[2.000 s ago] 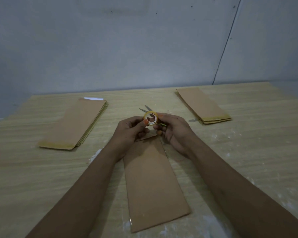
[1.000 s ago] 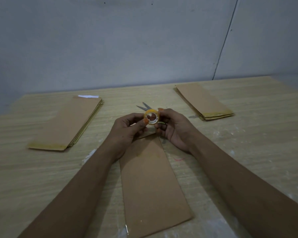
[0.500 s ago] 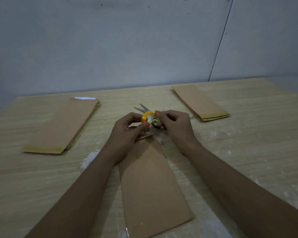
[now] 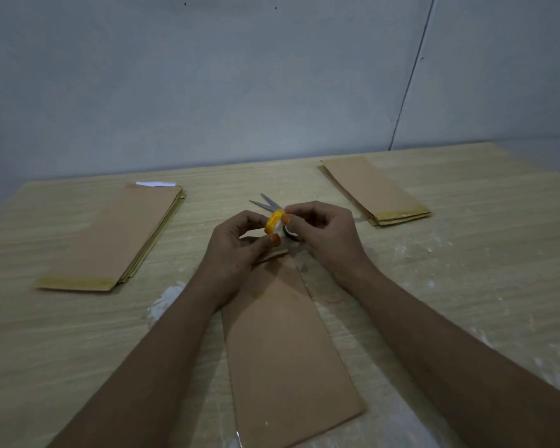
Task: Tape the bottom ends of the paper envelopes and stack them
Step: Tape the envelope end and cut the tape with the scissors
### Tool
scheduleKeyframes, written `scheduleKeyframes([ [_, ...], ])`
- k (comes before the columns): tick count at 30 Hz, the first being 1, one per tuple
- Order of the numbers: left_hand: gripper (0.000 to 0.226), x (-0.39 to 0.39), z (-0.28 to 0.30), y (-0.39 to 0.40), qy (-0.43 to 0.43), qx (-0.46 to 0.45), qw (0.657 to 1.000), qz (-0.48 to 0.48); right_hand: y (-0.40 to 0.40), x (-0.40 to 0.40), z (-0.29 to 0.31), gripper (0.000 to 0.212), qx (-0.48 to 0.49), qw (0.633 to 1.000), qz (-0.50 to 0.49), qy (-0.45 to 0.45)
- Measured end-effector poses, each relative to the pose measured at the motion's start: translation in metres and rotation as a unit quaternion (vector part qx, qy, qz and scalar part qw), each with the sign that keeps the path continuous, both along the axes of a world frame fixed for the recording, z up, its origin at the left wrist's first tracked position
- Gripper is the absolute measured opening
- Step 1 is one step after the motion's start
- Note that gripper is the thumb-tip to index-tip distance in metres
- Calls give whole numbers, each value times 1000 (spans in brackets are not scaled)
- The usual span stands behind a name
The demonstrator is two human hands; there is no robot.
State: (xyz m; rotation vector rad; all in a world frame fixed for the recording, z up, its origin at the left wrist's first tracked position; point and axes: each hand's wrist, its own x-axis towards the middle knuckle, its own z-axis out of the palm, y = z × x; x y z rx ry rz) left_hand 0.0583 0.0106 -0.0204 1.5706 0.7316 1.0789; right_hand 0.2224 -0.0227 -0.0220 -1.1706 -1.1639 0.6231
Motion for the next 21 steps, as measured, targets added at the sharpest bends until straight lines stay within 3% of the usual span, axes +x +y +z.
scheduleKeyframes([
  [4, 15, -1, -2, 2, 11, -5, 1000, 2, -2, 0, 4, 8, 17, 1000, 3, -5],
  [10, 17, -1, -3, 3, 10, 1, 1000, -8, -3, 1, 1, 13, -38, 999, 12, -24],
  [21, 20, -1, -4, 3, 10, 6, 1000, -3, -6, 0, 7, 10, -6, 999, 35, 12],
])
